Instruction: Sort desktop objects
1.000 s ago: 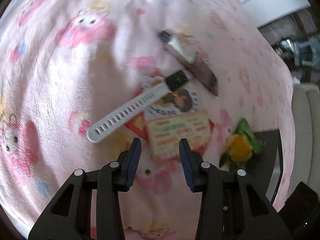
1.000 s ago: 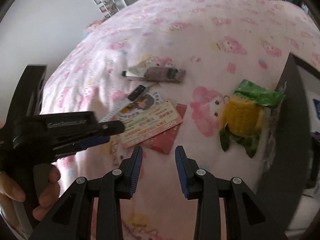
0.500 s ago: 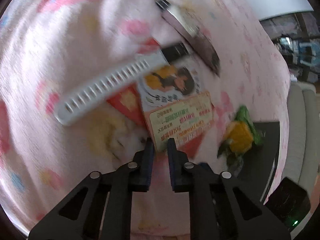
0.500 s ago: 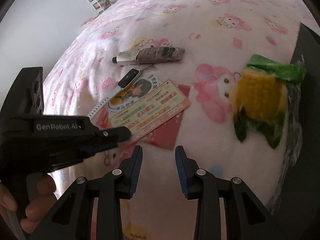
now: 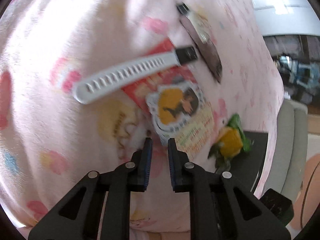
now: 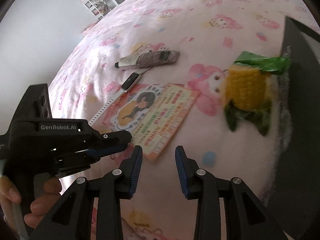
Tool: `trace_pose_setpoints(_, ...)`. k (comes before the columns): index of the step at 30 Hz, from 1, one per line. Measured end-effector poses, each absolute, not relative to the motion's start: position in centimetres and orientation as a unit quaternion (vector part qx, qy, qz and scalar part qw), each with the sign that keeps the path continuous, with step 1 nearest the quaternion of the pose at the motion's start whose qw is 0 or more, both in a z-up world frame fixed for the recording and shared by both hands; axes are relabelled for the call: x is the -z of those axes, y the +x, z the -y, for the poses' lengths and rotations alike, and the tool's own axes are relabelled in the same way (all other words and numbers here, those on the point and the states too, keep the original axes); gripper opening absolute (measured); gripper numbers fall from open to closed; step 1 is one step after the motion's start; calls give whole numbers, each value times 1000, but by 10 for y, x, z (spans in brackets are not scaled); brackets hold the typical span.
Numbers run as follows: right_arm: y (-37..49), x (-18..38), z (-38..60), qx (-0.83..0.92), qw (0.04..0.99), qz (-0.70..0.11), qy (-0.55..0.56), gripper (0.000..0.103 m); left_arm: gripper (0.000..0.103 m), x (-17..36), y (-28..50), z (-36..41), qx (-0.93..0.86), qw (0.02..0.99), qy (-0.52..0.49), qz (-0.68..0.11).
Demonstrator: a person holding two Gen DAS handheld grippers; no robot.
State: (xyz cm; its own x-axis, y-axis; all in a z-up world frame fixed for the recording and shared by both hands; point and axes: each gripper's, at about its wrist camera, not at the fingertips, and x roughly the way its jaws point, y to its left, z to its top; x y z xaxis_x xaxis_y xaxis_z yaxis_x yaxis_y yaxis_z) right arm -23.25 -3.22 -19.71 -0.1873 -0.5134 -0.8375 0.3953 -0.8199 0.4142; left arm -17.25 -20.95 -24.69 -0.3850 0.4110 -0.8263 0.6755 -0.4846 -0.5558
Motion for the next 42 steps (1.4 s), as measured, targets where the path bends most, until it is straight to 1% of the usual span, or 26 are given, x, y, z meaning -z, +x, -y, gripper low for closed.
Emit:
trace_pose_setpoints(6, -238, 222, 48, 761, 281, 44, 582, 30, 13, 257, -180, 211, 667, 104, 553, -488)
trace_pose_setpoints(8, -235, 219, 49, 772, 279, 31, 570, 18, 13, 258, -184, 215, 673, 110, 556, -474)
trace_pose_setpoints(9, -233, 217, 48, 777, 279, 25, 564, 16, 13, 256, -185, 217, 678, 115, 557, -466)
trace_pose_setpoints(10, -231, 214, 47, 780, 280, 22, 559, 9, 13, 251, -184, 219, 686, 121, 557, -453)
trace_pose_setpoints(11, -231, 212, 44, 780, 283, 28, 558, 6, 13, 246, -183, 220, 693, 127, 555, -442)
trace_pose_setpoints(15, -224, 203, 30, 786, 279, 35, 550, 5, 13, 238, -180, 220, 703, 141, 549, -430)
trace_pose_setpoints(20, -205, 197, 6, 782, 279, 42, 555, 2, 13, 239, -174, 224, 697, 141, 549, -438)
trace_pose_setpoints(25, -175, 196, -31, 769, 283, 46, 571, 2, 14, 236, -179, 212, 701, 122, 557, -428)
trace_pose_setpoints(28, -166, 194, -50, 770, 277, 47, 573, 2, 16, 236, -183, 206, 698, 110, 562, -431)
trace_pose_setpoints(30, -168, 187, -51, 778, 275, 43, 564, 2, 19, 237, -182, 204, 693, 106, 564, -437)
trace_pose_setpoints(33, -175, 179, -44, 786, 278, 50, 550, 3, 19, 238, -177, 204, 686, 103, 568, -443)
trace_pose_setpoints(36, -192, 184, -28, 789, 270, 52, 549, 5, 19, 240, -167, 210, 678, 104, 569, -453)
trace_pose_setpoints(39, -209, 195, -13, 784, 259, 57, 561, 12, 20, 242, -163, 211, 677, 102, 571, -453)
trace_pose_setpoints(40, -214, 199, -9, 781, 256, 61, 566, 18, 21, 243, -167, 209, 679, 100, 573, -448)
trace_pose_setpoints(42, -221, 207, -7, 774, 250, 80, 576, 27, 22, 246, -176, 203, 681, 97, 577, -441)
